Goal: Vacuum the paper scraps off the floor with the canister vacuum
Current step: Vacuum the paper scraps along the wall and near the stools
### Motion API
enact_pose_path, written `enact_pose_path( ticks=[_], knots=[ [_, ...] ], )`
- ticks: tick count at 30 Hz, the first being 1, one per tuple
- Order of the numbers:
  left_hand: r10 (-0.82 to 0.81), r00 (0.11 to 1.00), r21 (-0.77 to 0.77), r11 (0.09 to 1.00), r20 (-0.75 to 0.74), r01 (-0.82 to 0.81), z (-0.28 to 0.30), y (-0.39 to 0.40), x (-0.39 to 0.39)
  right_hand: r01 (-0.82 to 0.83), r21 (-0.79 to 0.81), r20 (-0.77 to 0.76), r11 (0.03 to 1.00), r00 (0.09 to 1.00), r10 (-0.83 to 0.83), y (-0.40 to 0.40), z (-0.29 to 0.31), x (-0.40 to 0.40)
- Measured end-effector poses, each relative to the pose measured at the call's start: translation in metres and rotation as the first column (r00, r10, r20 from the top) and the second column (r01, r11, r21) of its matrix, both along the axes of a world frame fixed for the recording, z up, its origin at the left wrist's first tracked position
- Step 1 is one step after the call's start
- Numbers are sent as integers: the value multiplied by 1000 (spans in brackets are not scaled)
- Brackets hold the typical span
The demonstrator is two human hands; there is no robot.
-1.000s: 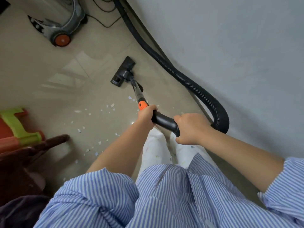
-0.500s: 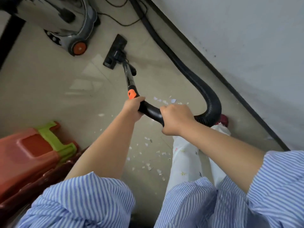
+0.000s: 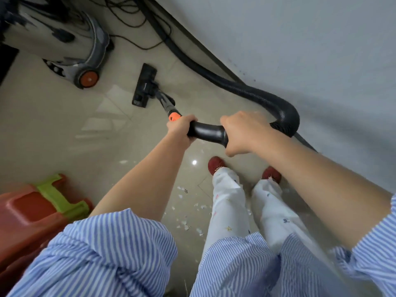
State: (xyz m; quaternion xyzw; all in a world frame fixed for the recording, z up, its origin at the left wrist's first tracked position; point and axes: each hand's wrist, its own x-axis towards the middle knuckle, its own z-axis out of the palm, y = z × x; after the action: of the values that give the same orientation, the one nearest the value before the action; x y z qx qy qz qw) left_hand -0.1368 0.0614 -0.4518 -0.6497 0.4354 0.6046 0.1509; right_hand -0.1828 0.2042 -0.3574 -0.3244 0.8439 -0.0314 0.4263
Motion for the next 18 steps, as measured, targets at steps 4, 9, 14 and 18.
enact_pose_path(
  ticks=[4, 9, 14, 18],
  knots=[
    [15, 997, 88, 996, -73, -9, 21, 59, 8, -80, 45, -68, 996, 994, 83, 54, 42, 0],
    [9, 992, 235, 972, -128, 22, 46, 142, 18, -91, 86, -132, 992, 986, 102, 134, 83, 17],
    [-58, 995, 224, 972, -83, 75, 44, 192, 22, -19, 123, -114, 992, 993, 33, 186, 80, 34],
    [-123, 990, 182, 974, -71, 134, 46, 193, 29, 21, 66, -108, 998, 994, -13, 191, 68, 48]
  ],
)
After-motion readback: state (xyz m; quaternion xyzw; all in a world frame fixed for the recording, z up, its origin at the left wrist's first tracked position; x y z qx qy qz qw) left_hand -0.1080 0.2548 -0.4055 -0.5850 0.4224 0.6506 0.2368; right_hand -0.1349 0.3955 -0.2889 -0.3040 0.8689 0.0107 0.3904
